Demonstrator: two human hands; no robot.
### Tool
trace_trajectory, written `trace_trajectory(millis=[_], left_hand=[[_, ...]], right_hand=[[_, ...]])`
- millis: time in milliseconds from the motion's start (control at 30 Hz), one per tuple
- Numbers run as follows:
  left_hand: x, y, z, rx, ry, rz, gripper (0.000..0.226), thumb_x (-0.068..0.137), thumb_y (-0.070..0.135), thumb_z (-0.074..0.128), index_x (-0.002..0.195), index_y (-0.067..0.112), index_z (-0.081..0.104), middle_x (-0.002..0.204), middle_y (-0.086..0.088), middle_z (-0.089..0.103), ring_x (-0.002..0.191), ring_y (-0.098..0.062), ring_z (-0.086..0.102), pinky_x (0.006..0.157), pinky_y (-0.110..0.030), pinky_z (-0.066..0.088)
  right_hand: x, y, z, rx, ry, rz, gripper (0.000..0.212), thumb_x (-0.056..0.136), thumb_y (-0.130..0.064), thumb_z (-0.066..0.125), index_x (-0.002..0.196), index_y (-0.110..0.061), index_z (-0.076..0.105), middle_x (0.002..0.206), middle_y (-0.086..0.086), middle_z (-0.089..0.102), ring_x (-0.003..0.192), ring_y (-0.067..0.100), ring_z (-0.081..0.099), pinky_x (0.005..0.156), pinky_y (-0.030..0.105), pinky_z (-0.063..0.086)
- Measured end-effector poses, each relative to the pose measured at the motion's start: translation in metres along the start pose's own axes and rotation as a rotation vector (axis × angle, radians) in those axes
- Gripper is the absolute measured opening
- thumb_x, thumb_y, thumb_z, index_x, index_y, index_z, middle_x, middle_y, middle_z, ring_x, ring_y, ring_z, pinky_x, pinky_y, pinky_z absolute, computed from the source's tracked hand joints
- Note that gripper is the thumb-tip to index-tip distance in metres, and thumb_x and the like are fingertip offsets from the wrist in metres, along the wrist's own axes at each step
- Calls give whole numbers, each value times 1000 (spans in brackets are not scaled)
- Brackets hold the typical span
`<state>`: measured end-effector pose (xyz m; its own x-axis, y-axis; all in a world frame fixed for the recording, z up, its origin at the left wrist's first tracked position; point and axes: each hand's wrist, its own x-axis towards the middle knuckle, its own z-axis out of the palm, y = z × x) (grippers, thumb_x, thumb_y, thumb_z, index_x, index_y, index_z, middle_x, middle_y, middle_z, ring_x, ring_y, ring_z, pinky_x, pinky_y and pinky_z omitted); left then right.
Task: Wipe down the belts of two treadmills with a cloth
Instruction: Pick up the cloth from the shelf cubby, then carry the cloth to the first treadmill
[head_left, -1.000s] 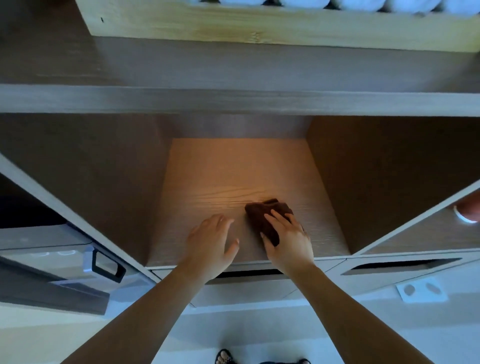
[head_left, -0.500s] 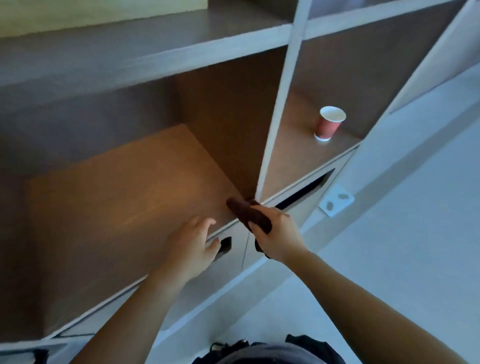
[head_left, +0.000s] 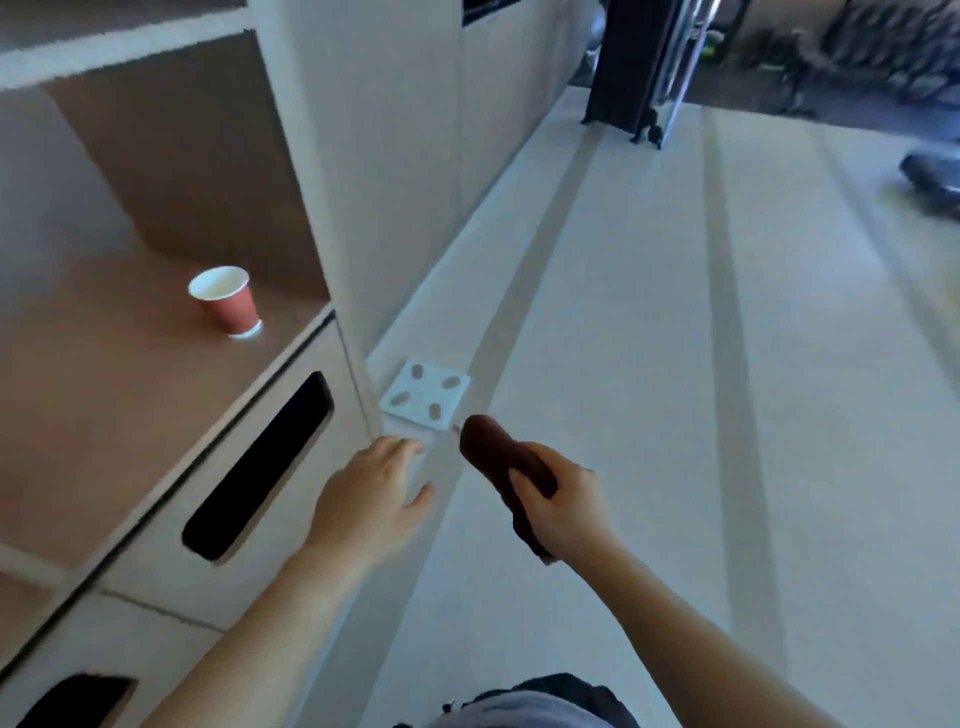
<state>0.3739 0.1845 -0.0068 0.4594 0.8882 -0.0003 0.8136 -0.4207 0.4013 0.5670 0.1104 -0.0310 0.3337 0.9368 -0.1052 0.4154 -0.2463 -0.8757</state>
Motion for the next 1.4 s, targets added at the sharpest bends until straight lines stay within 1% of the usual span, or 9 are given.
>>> trace_trajectory(millis=[200,333,400,533,700,867,1033,1200,1400], left_hand=[[82,160,66,-64,-110,314,46,91,46,43,133,30,40,138,14,40,122,-9,44,90,-27,38],[113,245,96,-86,-204,471,45,91,47,42,133,30,40,137,15,42,121,-9,44,93,-27,39],[128,276,109,-81,-235,525,45,91,47,42,133,31,40,136,15,41,122,-9,43,93,-27,38],[162,322,136,-66,-312,593,45,91,46,42,133,31,39,136,15,41,122,-10,42,95,-30,39],[221,370,173,-79,-349,639,44,90,47,43,132,33,39,134,16,42,120,-9,43,93,-28,38],[309,431,209,-104,-381,678,44,90,46,43,132,31,40,135,15,43,121,-9,43,94,-29,39],[406,501,229,-101,-410,726,45,90,45,43,133,29,40,135,13,43,121,-11,44,93,-30,40],[494,575,251,-91,-444,819,43,90,44,43,131,29,41,134,14,44,119,-9,45,91,-28,40],[569,659,286,-63,-503,908,43,90,44,43,131,31,40,133,15,43,120,-8,43,92,-28,39]], right_hand=[[-6,63,-149,-70,275,87,13,87,-28,46,86,-33,58,54,-8,54,37,21,54,36,28,42],[-19,94,-222,-100,400,170,22,89,-25,47,100,-39,60,57,-15,55,37,16,54,40,23,39],[-18,110,-249,-101,474,209,27,88,-24,48,106,-40,60,63,-13,57,40,17,57,40,26,43],[-6,141,-290,-92,580,250,29,85,-26,46,105,-42,60,60,-7,60,39,16,57,41,33,49],[34,166,-339,-99,683,260,55,83,-20,48,102,-72,44,68,-13,65,39,9,58,36,17,39],[97,197,-401,-104,719,314,57,84,-15,47,104,-69,49,69,-17,66,39,13,58,34,24,43],[168,223,-475,-112,755,417,48,83,-23,45,107,-64,52,63,-8,66,43,16,61,41,35,52],[232,250,-543,-80,823,486,47,82,-27,44,108,-65,50,69,-13,68,48,16,64,49,41,56],[293,291,-617,-31,891,488,47,86,-22,49,104,-66,52,72,-19,67,46,14,63,44,34,53]])
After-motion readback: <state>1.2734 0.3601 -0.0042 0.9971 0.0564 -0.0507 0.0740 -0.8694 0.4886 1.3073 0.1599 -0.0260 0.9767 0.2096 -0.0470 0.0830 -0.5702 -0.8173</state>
